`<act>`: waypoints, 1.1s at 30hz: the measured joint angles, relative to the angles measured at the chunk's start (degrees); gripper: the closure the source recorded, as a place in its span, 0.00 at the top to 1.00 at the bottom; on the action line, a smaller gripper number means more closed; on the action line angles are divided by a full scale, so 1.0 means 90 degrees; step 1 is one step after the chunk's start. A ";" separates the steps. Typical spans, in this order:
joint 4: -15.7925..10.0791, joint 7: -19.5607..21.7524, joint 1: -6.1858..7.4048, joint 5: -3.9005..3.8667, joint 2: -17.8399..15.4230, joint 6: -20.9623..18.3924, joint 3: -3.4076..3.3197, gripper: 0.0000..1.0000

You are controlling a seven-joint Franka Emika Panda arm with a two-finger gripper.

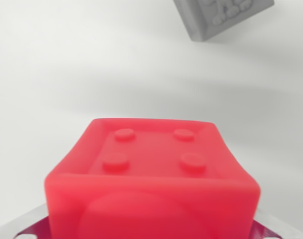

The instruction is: Destack cube

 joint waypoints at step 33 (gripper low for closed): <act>-0.0954 0.1771 0.0323 0.0133 -0.0755 0.0203 0.0027 0.00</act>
